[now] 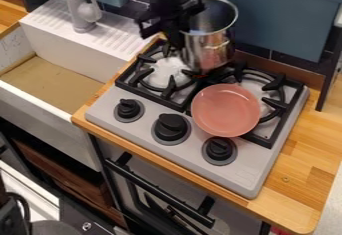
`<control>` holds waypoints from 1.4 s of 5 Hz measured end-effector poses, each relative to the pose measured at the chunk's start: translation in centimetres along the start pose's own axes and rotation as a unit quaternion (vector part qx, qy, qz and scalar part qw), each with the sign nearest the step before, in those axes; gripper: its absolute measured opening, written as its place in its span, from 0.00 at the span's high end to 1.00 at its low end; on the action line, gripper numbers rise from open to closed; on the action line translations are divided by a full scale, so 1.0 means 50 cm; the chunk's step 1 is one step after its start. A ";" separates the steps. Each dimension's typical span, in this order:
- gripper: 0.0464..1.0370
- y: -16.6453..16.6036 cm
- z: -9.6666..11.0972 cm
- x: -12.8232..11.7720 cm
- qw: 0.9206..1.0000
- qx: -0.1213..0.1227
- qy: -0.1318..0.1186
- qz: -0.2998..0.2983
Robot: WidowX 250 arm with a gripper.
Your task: Move the silver pot to the right burner
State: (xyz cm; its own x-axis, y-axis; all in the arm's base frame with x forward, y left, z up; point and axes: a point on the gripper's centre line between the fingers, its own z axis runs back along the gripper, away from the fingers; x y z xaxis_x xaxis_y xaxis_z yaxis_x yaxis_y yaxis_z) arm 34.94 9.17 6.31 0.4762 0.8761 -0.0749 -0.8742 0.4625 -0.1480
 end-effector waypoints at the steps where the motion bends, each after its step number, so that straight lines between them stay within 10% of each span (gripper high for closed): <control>1: 0.99 -0.011 -0.003 -0.031 1.000 0.020 0.013 -0.021; 7: 0.99 0.005 -0.036 -0.150 0.981 0.029 0.034 -0.188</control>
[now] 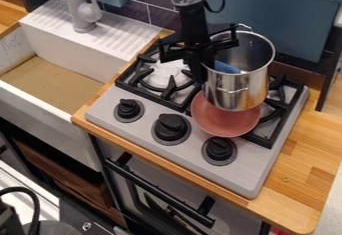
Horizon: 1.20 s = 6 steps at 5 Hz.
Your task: Move the silver pot to the right burner
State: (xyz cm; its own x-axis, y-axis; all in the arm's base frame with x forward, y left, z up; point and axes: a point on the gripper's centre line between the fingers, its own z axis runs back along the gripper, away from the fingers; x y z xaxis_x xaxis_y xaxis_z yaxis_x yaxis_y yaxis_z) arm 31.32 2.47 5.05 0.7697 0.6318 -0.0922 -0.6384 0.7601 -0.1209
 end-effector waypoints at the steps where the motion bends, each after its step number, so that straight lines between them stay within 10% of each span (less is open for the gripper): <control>1: 0.99 0.004 -0.011 -0.006 1.000 0.003 -0.013 -0.010; 6: 0.99 0.024 -0.043 -0.023 0.999 0.009 -0.031 -0.024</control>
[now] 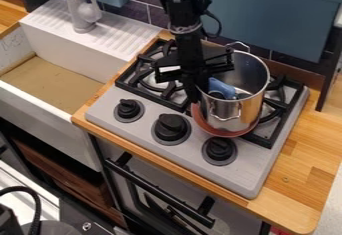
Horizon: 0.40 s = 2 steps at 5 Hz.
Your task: Move the silver pot to the right burner
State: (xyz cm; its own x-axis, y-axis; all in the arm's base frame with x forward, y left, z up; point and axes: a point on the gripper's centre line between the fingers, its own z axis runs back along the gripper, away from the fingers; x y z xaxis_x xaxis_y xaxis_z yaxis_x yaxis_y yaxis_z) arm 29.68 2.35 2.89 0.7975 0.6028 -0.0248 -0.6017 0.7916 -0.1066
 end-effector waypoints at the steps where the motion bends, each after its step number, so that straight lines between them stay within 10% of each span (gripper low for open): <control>1: 0.99 0.000 0.000 0.004 1.000 0.002 -0.008 0.007; 2: 0.97 0.002 0.000 0.003 1.000 0.005 -0.007 0.009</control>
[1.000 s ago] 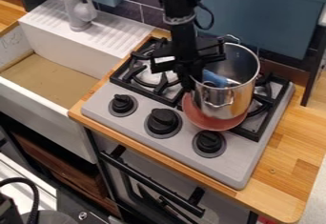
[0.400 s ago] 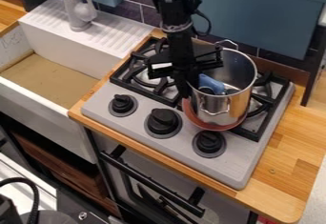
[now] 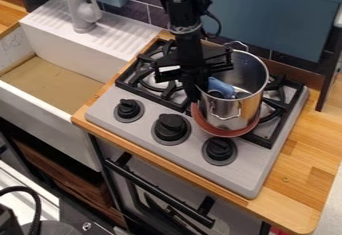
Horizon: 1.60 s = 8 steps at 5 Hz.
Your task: Move the silver pot to the right burner
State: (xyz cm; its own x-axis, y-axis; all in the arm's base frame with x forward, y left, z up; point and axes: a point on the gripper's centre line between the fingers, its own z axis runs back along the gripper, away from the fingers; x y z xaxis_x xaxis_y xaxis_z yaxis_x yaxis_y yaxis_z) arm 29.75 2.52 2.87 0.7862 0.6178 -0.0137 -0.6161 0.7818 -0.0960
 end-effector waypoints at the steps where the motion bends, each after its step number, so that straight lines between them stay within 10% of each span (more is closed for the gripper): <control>1: 0.82 0.002 0.001 0.001 1.000 0.005 -0.002 -0.001; 4: 0.05 0.006 0.020 0.009 1.000 0.004 0.015 0.009; 8: 0.04 0.015 0.100 0.093 0.999 -0.021 0.022 0.038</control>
State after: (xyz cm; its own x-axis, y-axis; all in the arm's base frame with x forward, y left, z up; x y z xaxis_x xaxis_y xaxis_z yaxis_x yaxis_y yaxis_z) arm 32.71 6.42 7.72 0.7390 0.6705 -0.0653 -0.6723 0.7278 -0.1352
